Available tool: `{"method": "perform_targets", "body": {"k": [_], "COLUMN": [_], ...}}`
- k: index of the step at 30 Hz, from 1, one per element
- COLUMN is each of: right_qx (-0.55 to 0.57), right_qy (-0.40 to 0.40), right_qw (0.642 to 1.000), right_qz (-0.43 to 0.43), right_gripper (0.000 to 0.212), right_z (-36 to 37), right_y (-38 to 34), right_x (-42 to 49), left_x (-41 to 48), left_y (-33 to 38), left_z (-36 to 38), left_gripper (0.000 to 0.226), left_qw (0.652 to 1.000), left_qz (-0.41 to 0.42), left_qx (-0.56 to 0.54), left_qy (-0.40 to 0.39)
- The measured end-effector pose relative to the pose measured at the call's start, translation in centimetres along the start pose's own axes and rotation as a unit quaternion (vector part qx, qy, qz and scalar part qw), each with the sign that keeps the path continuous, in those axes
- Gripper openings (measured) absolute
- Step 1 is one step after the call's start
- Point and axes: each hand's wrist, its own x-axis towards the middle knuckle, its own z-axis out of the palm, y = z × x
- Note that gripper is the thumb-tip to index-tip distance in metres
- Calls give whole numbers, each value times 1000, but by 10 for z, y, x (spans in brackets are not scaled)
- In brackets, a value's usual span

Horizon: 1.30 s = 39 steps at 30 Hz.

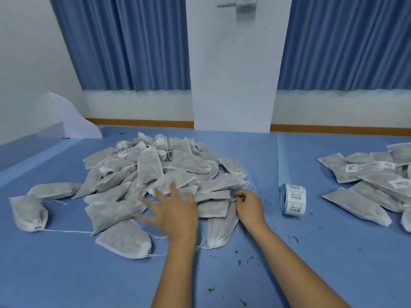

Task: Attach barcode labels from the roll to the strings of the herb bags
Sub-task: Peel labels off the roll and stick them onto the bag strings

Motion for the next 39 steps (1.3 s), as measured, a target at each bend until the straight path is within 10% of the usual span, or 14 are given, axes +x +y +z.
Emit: {"method": "perform_targets", "body": {"k": [4, 19, 22, 27, 32, 39], "right_qx": [30, 115, 125, 117, 144, -6], "right_qy": [44, 65, 41, -81, -145, -22], "right_qw": [998, 990, 988, 975, 962, 980], "right_qz": [-44, -52, -81, -173, -180, -200], "right_gripper": [16, 21, 25, 28, 18, 12], "right_z": [-3, -15, -22, -51, -101, -158], "right_y": [-3, -9, -21, -53, -53, -11], "right_x": [0, -4, 2, 10, 12, 10], "left_x": [-19, -8, -9, -33, -43, -66], "left_y": [-37, 23, 31, 63, 90, 122], "left_z": [-1, 17, 4, -6, 1, 22], "left_gripper": [70, 72, 71, 52, 26, 8], "left_qw": [981, 982, 986, 847, 818, 810], "left_qz": [-168, 74, 149, 406, 343, 384], "left_qx": [56, -11, -62, -340, -457, -442], "left_qy": [-80, -174, -48, -52, -70, 16]}}
